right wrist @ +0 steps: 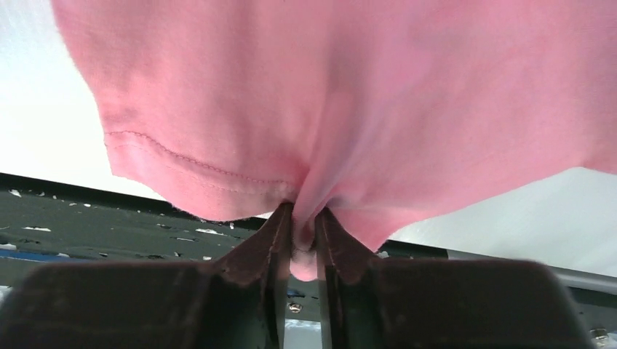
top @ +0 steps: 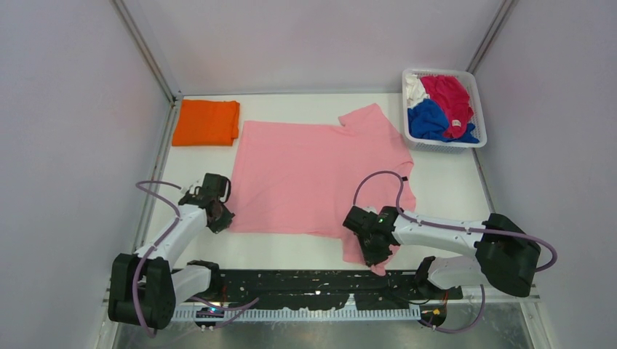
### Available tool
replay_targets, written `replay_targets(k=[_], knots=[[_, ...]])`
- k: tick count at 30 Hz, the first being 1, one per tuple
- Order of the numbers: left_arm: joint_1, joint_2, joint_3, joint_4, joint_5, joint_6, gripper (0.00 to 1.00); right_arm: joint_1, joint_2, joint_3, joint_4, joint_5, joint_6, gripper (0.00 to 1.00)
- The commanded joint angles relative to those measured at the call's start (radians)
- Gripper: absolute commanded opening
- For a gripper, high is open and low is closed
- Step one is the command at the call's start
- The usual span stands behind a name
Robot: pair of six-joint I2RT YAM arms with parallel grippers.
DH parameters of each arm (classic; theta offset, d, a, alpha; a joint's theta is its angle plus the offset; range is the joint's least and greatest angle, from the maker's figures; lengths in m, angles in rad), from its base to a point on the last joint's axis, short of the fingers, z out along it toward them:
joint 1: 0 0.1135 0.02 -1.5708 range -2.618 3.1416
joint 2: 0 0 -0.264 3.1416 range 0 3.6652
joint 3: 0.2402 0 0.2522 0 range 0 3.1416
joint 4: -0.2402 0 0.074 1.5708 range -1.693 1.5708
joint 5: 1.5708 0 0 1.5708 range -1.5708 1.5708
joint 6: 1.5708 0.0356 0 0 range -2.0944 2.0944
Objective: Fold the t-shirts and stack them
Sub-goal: Grab the side of the flattened tshirt closest away from the robot with both arms
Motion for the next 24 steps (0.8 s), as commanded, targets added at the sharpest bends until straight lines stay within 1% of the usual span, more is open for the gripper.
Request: replay_targets(k=[1,2,4,7,11,14,19,24], knots=[[0.002,-0.042,-0.015,-0.037,-0.030,0.007,0.00,0.000,-0.030,0.014,-0.015,0.105,0.033,0.18],[0.002,-0.053,-0.019,-0.047,-0.034,0.005,0.00,0.001,-0.052,0.016,-0.050,0.106,0.036,0.14],[0.002,-0.082,-0.039,-0.059,-0.030,0.002,0.00,0.002,-0.085,0.020,-0.097,0.101,0.036,0.10],[0.002,-0.124,-0.074,-0.077,-0.020,-0.008,0.00,0.006,-0.123,0.007,-0.127,0.052,0.034,0.06],[0.002,-0.184,-0.109,-0.117,-0.025,-0.015,0.00,0.022,-0.162,-0.008,-0.124,0.006,0.029,0.05],[0.002,-0.225,-0.125,-0.115,-0.009,-0.016,0.00,0.025,-0.177,-0.007,-0.103,0.008,0.026,0.05],[0.002,-0.242,-0.102,-0.075,0.048,-0.003,0.00,0.022,-0.205,0.030,-0.035,0.055,0.039,0.05],[0.001,-0.215,-0.034,-0.064,0.058,0.014,0.00,-0.022,-0.214,0.106,-0.012,0.124,0.010,0.05]])
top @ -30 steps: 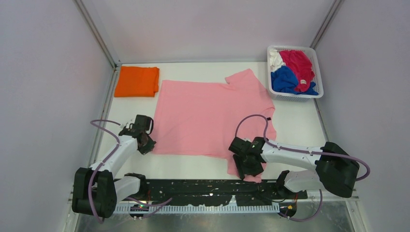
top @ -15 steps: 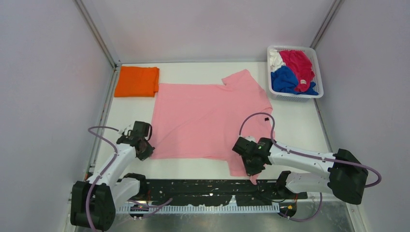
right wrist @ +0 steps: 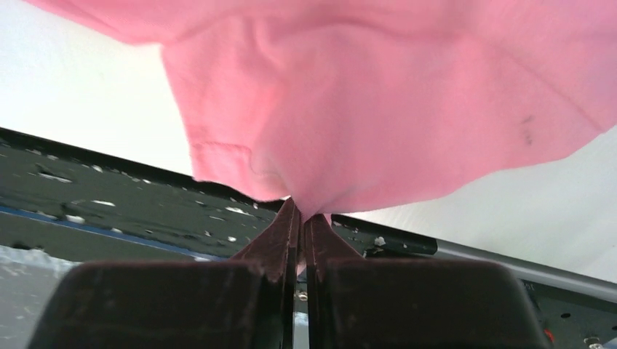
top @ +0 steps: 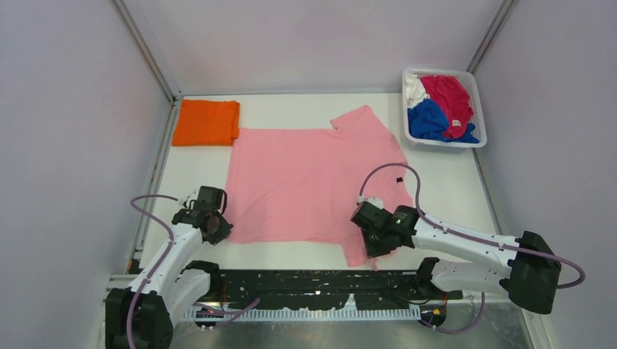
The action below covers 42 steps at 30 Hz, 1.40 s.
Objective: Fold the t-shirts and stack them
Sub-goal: Grab the side of the flattened tshirt closest away from the robot with both arms, then fold the flattened tshirt in 1/3 of the way
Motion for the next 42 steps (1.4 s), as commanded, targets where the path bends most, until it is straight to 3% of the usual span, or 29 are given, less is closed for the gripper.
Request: replay_targets(k=[1,20,28,42], knots=[[0.002,0.018,0.095,0.031,0.016,0.022,0.00,-0.040,-0.025,0.098,0.061,0.076,-0.017,0.05],[0.032,0.280,0.396,0.080,0.007,0.043,0.00,-0.410,0.089,0.338,0.156,0.019,-0.289,0.06],[0.066,0.408,0.511,0.102,0.009,0.048,0.00,-0.497,0.193,0.426,0.200,-0.035,-0.349,0.07],[0.092,0.614,0.658,0.140,0.024,0.080,0.00,-0.600,0.374,0.563,0.219,0.009,-0.412,0.10]])
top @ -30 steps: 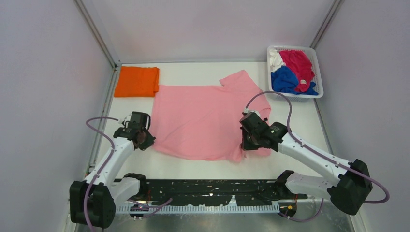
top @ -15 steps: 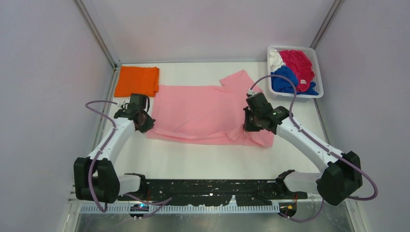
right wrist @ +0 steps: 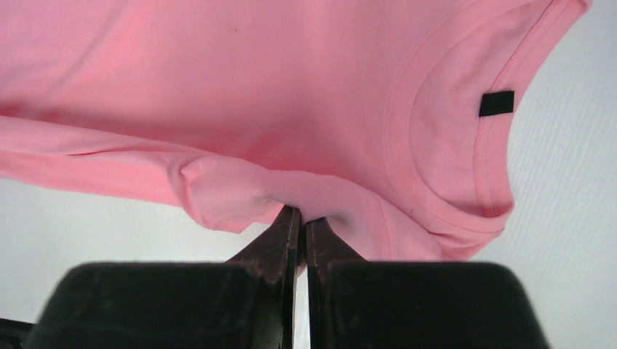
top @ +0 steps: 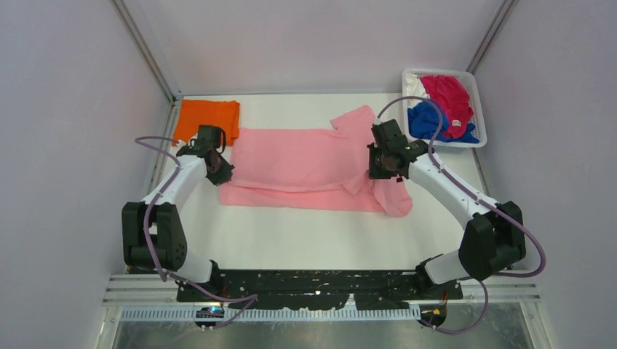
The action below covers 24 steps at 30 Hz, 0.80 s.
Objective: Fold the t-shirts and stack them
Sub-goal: Fold the flattened tshirt in 1/3 of the way
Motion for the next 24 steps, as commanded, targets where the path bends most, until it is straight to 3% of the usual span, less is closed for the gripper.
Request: replay_targets(k=[1,6,7,9,13,15,18,19,21,22,24], knots=[[0.007,0.054,0.083,0.035,-0.013,0.026,0.00,-0.030,0.052,0.080,0.040,0.013,-0.051,0.10],[0.010,0.166,0.170,0.020,-0.019,0.024,0.01,-0.070,0.167,0.144,0.086,0.017,-0.118,0.15],[0.011,0.193,0.192,0.016,-0.013,0.027,0.11,-0.086,0.188,0.177,0.088,0.006,-0.158,0.18],[0.012,0.242,0.241,0.016,-0.010,0.036,0.44,-0.105,0.268,0.251,0.094,0.000,-0.230,0.29],[0.027,0.295,0.323,-0.012,0.007,0.047,0.75,-0.123,0.451,0.454,0.098,0.111,-0.433,0.34],[0.028,0.279,0.333,-0.024,0.011,0.058,0.96,-0.124,0.526,0.573,0.053,0.199,-0.477,0.37],[0.028,0.204,0.280,-0.012,0.007,0.060,1.00,-0.123,0.542,0.615,-0.013,0.211,-0.454,0.45],[0.028,0.177,0.248,0.001,0.016,0.062,1.00,-0.122,0.496,0.560,0.003,0.194,-0.429,0.68],[0.028,0.131,0.193,0.033,0.056,0.073,1.00,-0.123,0.400,0.425,0.063,0.114,-0.384,0.96],[0.027,0.110,0.162,0.055,0.090,0.079,1.00,-0.123,0.368,0.379,0.109,0.056,-0.324,1.00],[0.017,0.071,0.095,0.102,0.165,0.102,1.00,-0.123,0.262,0.236,0.182,-0.071,-0.250,0.96]])
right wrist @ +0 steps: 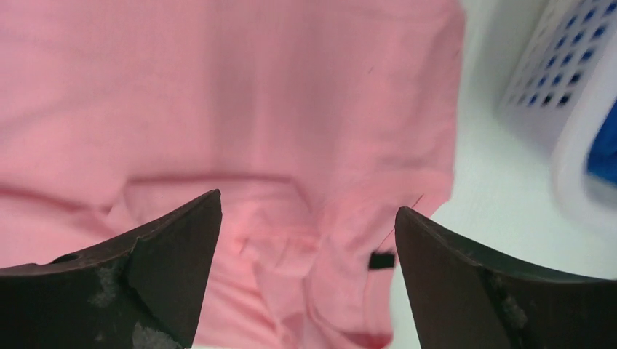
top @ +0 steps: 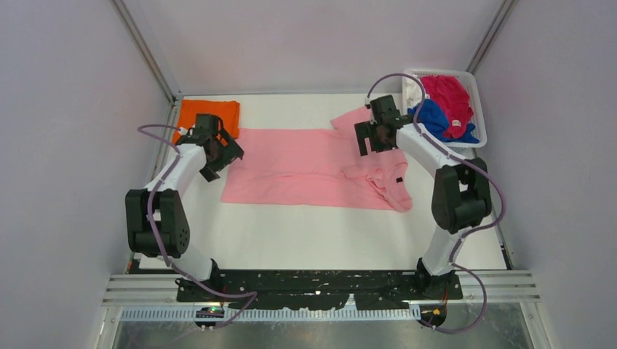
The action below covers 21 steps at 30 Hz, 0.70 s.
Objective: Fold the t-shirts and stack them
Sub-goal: Fold the flattened tshirt in 1/3 of the way
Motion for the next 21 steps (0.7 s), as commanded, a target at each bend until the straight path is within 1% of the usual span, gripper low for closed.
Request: replay_targets(k=[1,2,3,4,5,6,7,11,14,16,17,20,21], knots=[[-0.019,-0.113,-0.115,0.102,0.165,0.053,1.00,0.004,-0.276,-0.262,0.147,-0.232,0.144,0.96],[-0.034,-0.128,-0.140,0.122,0.197,0.067,1.00,0.004,-0.309,-0.349,0.171,-0.321,0.185,0.95],[-0.051,-0.141,-0.162,0.134,0.213,0.072,1.00,0.008,-0.365,-0.386,0.214,-0.365,0.200,0.95],[-0.067,-0.151,-0.184,0.140,0.221,0.078,1.00,0.010,-0.392,-0.461,0.232,-0.424,0.231,0.95],[-0.084,-0.159,-0.205,0.150,0.226,0.081,1.00,0.022,-0.434,-0.493,0.267,-0.440,0.245,0.95],[-0.098,-0.163,-0.228,0.160,0.233,0.079,1.00,0.033,-0.450,-0.551,0.278,-0.460,0.262,0.95],[-0.112,-0.166,-0.250,0.179,0.253,0.078,1.00,0.046,-0.473,-0.574,0.284,-0.460,0.268,0.95],[-0.132,-0.140,-0.305,0.240,0.297,0.073,1.00,0.089,-0.487,-0.654,0.300,-0.422,0.287,0.95],[-0.132,-0.117,-0.301,0.235,0.270,0.074,1.00,0.092,-0.454,-0.672,0.330,-0.396,0.296,0.95],[-0.131,-0.106,-0.300,0.232,0.246,0.081,1.00,0.092,-0.418,-0.659,0.356,-0.350,0.295,0.95],[-0.131,-0.098,-0.296,0.228,0.235,0.086,1.00,0.092,-0.402,-0.650,0.363,-0.304,0.291,0.95],[-0.127,-0.071,-0.284,0.213,0.212,0.098,1.00,0.077,-0.318,-0.591,0.379,-0.223,0.276,0.95],[-0.124,-0.063,-0.281,0.210,0.208,0.100,1.00,0.066,-0.298,-0.577,0.384,-0.171,0.276,0.95]])
